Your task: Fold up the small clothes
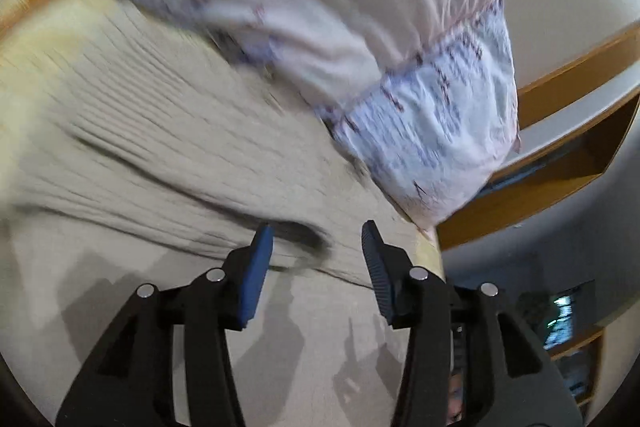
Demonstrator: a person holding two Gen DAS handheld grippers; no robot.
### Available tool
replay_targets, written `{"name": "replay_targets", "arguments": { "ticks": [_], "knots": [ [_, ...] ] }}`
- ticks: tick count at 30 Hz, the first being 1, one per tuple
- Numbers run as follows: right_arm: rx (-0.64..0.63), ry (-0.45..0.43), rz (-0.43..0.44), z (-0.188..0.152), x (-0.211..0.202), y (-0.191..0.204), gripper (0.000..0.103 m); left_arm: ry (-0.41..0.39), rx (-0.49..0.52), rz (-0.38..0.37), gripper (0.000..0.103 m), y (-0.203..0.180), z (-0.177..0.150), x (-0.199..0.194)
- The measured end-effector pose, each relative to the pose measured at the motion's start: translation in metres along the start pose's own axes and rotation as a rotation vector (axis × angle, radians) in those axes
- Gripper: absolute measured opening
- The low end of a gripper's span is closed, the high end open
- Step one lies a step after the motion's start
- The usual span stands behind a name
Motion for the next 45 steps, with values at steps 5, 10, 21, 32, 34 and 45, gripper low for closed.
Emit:
{"name": "replay_targets", "arguments": {
  "ticks": [5, 10, 21, 32, 34, 45],
  "knots": [
    [-0.318, -0.020, 0.098, 0.028, 0.033, 0.085, 0.062, -0.071, -0.071, 0.106, 0.038, 0.052, 0.028, -0.035],
    [-0.576, 0.004, 0.124, 0.035, 0.082, 0.153, 0.053, -0.071, -0.130, 0.174, 0.025, 0.092, 0.034, -0.041],
    [-0.741, 0.113, 0.086, 0.024, 0.159, 0.202, 0.037, -0.062, -0.164, 0.155, 0.019, 0.100, 0.038, -0.045],
    [-0.122, -0.149, 0.093, 0.067, 0.083, 0.084, 0.008, -0.069, -0.152, 0.163, 0.019, 0.099, 0.038, -0.044],
    [0.095, -0.176, 0.041, 0.048, 0.057, 0.029, 0.008, -0.071, -0.149, 0.165, 0.019, 0.098, 0.038, -0.044],
    [0.527, -0.013, 0.002, -0.021, 0.035, -0.093, 0.038, -0.061, -0.131, 0.155, 0.034, 0.091, 0.037, -0.043]
  ]
}}
Point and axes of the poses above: each gripper's, at about its wrist camera, not at the fingertips, and x roughly the way its jaws point, y to its left, z to its top, the point moved 7 cm from there along x, roughly the way its jaws point, and after that the axes turned 11 degrees about -x, right-handed, at the moved point
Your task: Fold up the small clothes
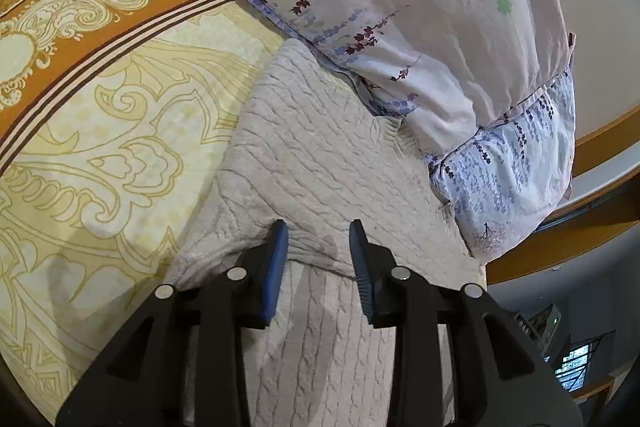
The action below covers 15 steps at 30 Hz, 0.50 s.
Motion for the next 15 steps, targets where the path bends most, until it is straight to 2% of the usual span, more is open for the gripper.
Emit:
{"name": "replay_targets", "arguments": {
  "ticks": [2, 6, 9, 10, 11, 15],
  "knots": [
    [0.061, 0.021, -0.003, 0.002, 0.006, -0.011, 0.038, 0.001, 0.003, 0.001, 0.035, 0.000, 0.000, 0.000],
    [0.122, 0.027, -0.070, -0.002, 0.008, -0.027, 0.038, 0.004, 0.007, -0.002, 0.037, -0.001, 0.000, 0.000],
    [0.097, 0.033, -0.048, -0.002, 0.011, -0.020, 0.037, 0.005, 0.014, -0.004, 0.040, -0.002, 0.000, 0.001],
    [0.073, 0.040, -0.029, -0.001, 0.015, -0.016, 0.032, 0.005, 0.017, -0.004, 0.041, -0.003, 0.000, 0.001],
    [0.057, 0.044, -0.009, 0.000, 0.018, -0.011, 0.007, 0.006, 0.020, -0.004, 0.043, -0.004, -0.001, 0.001],
    [0.077, 0.006, 0.008, 0.004, 0.012, -0.013, 0.007, 0.030, 0.050, 0.006, 0.050, -0.005, -0.008, -0.008]
  ]
}}
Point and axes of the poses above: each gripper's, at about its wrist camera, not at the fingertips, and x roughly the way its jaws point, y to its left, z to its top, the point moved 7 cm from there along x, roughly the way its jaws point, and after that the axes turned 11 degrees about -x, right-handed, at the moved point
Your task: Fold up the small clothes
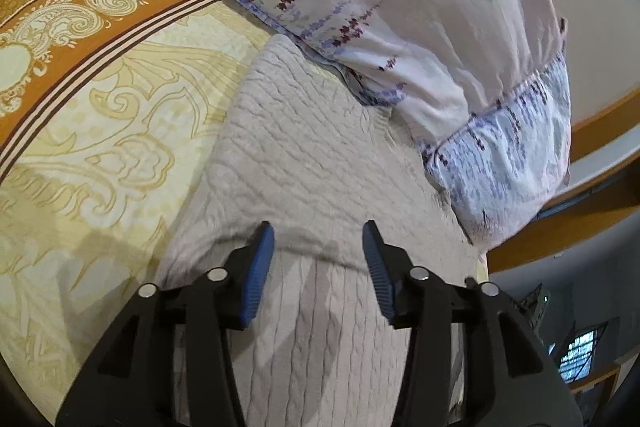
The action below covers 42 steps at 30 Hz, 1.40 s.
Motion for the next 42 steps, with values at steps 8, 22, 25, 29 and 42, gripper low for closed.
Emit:
{"name": "replay_targets", "arguments": {
  "ticks": [8, 22, 25, 29, 42],
  "knots": [
    [-0.094, 0.025, 0.031, -0.016, -0.041, 0.000, 0.045, -0.016, 0.193, 0.005, 0.053, 0.020, -0.030, -0.062],
    [-0.117, 0.109, 0.055, -0.087, -0.130, -0.075, 0.048, 0.081, 0.279, -0.025, 0.053, 0.056, -0.101, -0.100],
    [-0.096, 0.125, 0.069, -0.099, -0.136, -0.081, 0.045, 0.090, 0.257, -0.043, 0.051, 0.062, -0.110, -0.102],
    [-0.078, 0.121, 0.136, -0.114, -0.147, -0.083, 0.040, 0.105, 0.239, -0.086, 0.046, 0.067, -0.123, -0.105],
    [-0.150, 0.297, 0.445, -0.183, -0.151, -0.047, 0.026, 0.276, 0.257, -0.279, 0.032, 0.069, -0.183, -0.105]
  ]
}}
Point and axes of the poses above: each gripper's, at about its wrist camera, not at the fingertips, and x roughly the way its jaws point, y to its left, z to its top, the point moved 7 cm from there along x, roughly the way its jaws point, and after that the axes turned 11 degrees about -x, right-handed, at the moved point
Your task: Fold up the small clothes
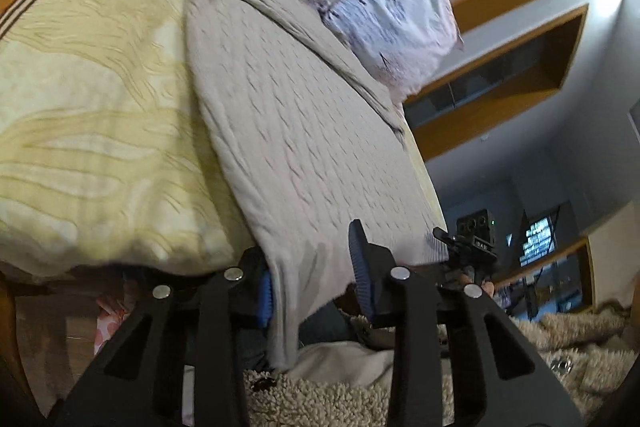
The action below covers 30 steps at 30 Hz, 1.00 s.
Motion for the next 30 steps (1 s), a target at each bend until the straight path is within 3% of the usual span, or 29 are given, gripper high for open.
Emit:
{"name": "replay_targets", "arguments": {
  "ticks": [5, 7, 9, 12, 20, 30],
  "knots": [
    [-0.032, 0.022, -0.008, -0.008, 0.002, 0.007, 0.022, 0.054, 0.040, 0.013, 0.031, -0.006, -0.011, 0.011],
    [-0.049, 0.023, -0.012, -0.009, 0.003, 0.011, 0.015, 0.064, 0.045, 0.023, 0.027, -0.007, -0.013, 0.014],
    [-0.081, 0.007, -0.021, -0.008, 0.004, 0.016, 0.009, 0.068, 0.046, 0.022, 0.009, -0.008, -0.012, 0.016],
    [-0.135, -0.045, -0.036, 0.002, -0.003, 0.025, 0.008, 0.059, 0.067, 0.029, 0.006, -0.014, -0.008, 0.014],
    [-0.288, -0.276, -0.127, 0.045, -0.030, 0.050, 0.007, -0.077, 0.139, 0.062, 0.005, -0.035, 0.031, -0.012],
    [-0.450, -0.401, -0.297, 0.105, -0.028, 0.071, 0.007, -0.224, 0.200, 0.127, 0.005, -0.067, 0.107, -0.017]
  ]
}}
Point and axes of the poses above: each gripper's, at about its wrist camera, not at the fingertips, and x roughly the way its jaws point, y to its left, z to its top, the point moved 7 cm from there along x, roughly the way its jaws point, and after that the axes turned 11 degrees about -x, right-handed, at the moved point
